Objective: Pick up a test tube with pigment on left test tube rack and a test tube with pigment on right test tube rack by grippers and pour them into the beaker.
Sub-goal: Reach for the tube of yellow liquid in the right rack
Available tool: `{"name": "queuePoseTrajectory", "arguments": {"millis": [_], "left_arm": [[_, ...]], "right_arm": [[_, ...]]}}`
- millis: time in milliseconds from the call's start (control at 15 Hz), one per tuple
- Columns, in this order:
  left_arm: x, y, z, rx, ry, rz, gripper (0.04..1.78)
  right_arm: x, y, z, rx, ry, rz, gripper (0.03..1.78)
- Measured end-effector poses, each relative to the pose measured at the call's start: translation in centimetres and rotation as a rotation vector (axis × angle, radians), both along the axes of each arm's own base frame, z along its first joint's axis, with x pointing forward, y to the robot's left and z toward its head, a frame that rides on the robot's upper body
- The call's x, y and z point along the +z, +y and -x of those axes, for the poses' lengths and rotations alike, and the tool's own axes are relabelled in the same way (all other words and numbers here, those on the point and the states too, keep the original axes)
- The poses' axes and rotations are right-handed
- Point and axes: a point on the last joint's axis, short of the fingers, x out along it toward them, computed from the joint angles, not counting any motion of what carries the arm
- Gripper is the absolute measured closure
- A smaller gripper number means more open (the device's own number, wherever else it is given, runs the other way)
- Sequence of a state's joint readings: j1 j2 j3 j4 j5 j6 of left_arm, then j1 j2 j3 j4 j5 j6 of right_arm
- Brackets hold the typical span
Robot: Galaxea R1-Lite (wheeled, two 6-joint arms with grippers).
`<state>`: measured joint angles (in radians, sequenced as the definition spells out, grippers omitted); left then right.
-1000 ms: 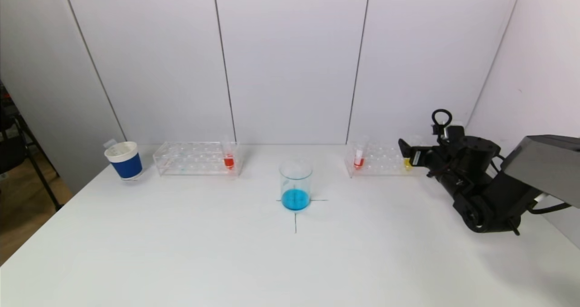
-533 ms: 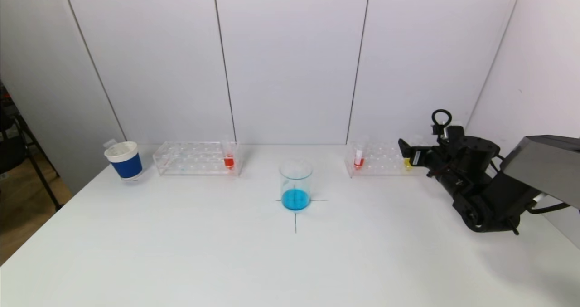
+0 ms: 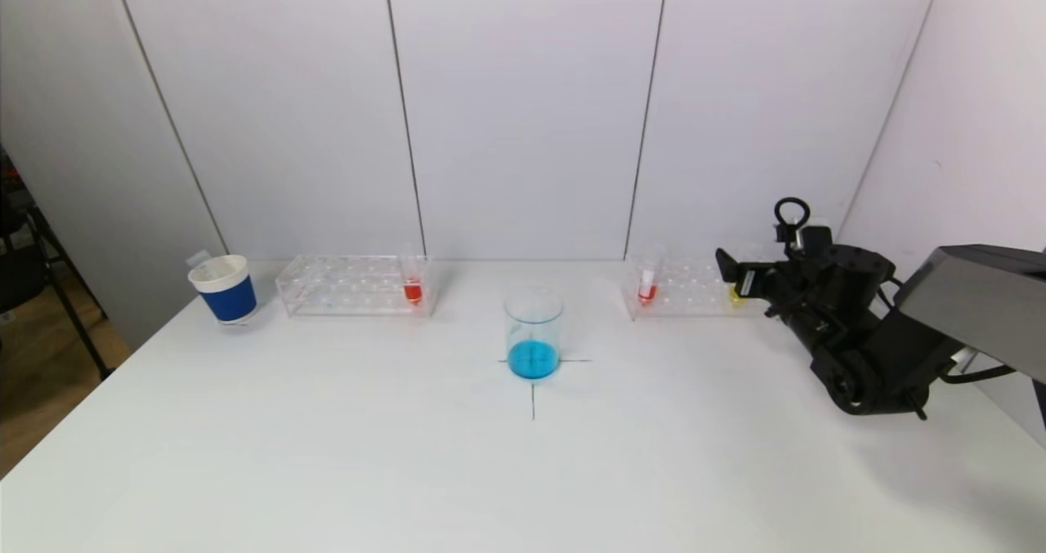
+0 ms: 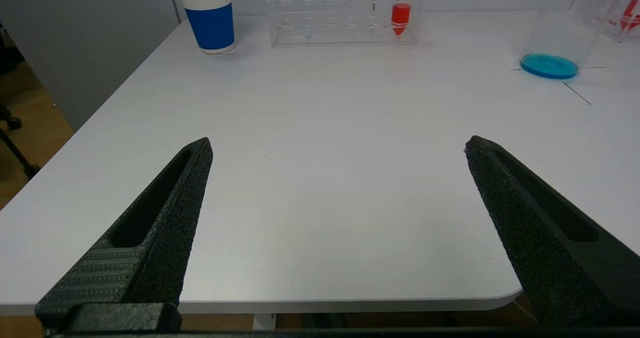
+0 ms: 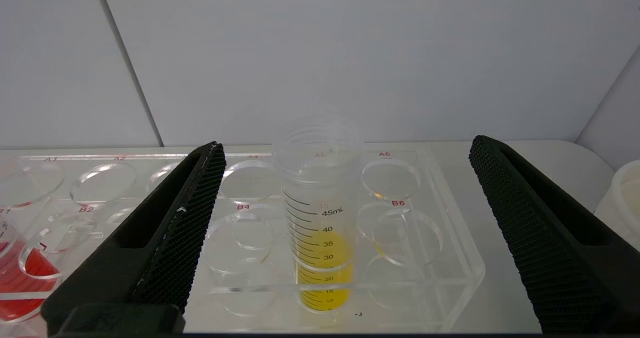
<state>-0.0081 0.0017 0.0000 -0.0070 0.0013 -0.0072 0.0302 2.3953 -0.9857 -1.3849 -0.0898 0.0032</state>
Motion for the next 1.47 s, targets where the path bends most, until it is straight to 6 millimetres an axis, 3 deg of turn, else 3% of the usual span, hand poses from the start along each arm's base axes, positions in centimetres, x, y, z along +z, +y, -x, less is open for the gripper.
{"name": "queuePoseTrajectory", "arguments": {"millis": [467,1467], "left_arm": [[0.0,0.0,0.0,0.0,0.0,0.0,0.06],[0.0,0.0,0.0,0.0,0.0,0.0,0.06]], "right_arm": [[-0.8,0.5,-1.3,0.005,0.007,0.004,0.04],[-1.7,0.4,-1.6,0.0,0.019,0.005,0.04]]}}
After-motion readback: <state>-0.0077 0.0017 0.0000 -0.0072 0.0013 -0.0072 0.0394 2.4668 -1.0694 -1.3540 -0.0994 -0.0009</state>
